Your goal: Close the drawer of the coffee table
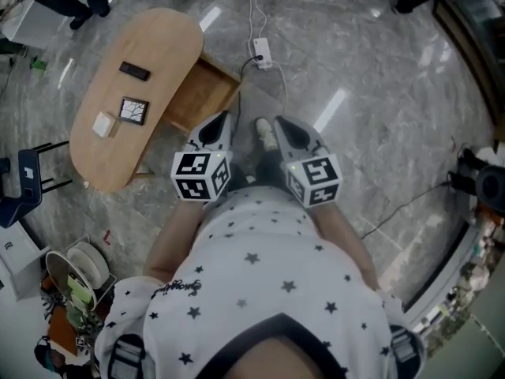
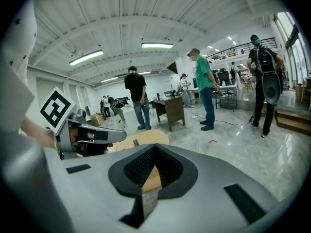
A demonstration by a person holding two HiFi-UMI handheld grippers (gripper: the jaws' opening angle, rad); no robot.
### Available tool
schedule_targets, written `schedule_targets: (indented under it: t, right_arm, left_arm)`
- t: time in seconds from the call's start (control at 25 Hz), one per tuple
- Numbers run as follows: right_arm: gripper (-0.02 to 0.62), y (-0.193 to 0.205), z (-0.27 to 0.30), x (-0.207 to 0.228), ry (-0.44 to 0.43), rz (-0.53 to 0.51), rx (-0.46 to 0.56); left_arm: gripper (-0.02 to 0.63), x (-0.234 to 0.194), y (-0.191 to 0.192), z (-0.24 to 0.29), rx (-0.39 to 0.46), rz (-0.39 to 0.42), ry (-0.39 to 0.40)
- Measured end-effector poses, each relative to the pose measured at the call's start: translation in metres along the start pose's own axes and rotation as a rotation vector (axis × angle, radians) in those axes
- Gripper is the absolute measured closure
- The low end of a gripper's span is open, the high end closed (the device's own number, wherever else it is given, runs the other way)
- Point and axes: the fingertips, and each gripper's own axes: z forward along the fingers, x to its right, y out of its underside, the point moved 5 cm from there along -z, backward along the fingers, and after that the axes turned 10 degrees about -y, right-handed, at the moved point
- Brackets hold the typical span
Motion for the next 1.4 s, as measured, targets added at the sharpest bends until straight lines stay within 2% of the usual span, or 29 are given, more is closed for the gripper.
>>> schedule_targets:
  t: [0.48, 0.76, 0.92, 1.2, 1.4]
  right_arm:
    - [0.589, -0.051, 0.093, 0.049, -0.248, -0.141, -0.129]
    - [0.589, -0.061, 0.148, 0.068, -0.407, -0.224, -0.220]
    - [0.589, -0.058, 0.176, 0.078, -0.493, -0.256, -0.269]
    - [0.589, -0.034, 0.209, 0.091, -0.591, -0.300, -0.355]
    - [0.589, -0.012, 0.234, 0.106, -0.618, -0.327, -0.407]
  left_arm:
    - [0.600, -0.068, -0.012, 0.014, 0.045, -0.228, -0.312]
    - [0.600, -0.098, 0.002, 0.022, 0.065, -0.354, -0.474]
    - [0.600, -0.110, 0.015, 0.023, 0.068, -0.412, -0.568]
    - [0.599, -0.121, 0.049, 0.016, 0.051, -0.492, -0.710]
    - [0.600, -0.129, 0.084, 0.016, 0.011, -0.521, -0.780]
